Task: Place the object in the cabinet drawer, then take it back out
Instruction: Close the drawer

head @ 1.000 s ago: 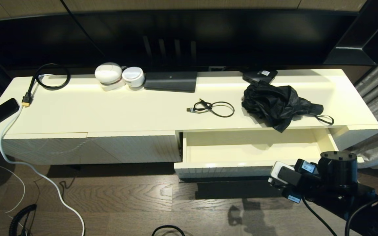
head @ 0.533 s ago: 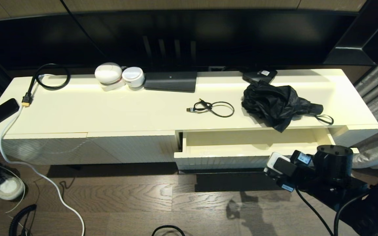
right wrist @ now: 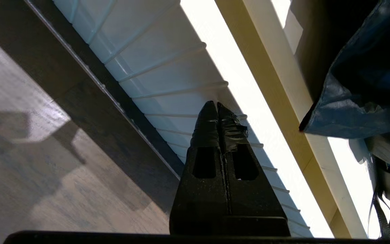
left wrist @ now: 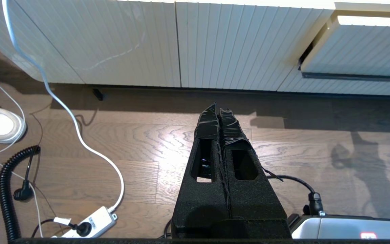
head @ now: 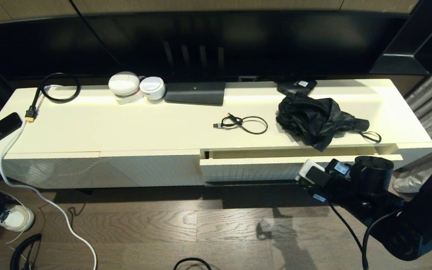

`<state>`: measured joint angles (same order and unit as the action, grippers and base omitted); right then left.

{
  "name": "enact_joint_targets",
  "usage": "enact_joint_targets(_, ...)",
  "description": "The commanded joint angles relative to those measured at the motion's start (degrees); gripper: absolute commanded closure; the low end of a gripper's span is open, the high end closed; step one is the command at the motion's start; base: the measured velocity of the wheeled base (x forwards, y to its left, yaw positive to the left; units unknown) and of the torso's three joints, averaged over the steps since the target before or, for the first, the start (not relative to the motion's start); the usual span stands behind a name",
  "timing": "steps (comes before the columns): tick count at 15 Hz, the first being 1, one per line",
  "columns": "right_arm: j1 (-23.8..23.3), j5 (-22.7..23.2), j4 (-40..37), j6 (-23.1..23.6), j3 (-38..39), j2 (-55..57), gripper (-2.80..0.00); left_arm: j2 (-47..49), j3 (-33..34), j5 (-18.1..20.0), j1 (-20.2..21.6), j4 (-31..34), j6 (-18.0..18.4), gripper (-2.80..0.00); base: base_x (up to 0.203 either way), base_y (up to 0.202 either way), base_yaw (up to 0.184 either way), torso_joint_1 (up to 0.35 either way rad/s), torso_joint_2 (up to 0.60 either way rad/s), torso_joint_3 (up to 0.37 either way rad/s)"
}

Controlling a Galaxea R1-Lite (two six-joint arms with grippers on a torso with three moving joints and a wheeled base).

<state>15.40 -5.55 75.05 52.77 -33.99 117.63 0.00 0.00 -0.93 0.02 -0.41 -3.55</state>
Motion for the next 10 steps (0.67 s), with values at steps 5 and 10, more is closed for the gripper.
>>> enact_joint_targets(5,-0.8,-0.4,0.5,0.2,-5.4,5.2,0.0,0.0,0.0,0.0,0.0,0.0,-0.1,0.0,0.0,0.0,0.0,0.0,0.0,0.0)
enact_joint_targets(10,-1.3,-1.4,0.5,0.1,-8.6,6.6,0.0,0.0,0.0,0.0,0.1,0.0,-0.1,0.0,0.0,0.0,0.0,0.0,0.0,0.0)
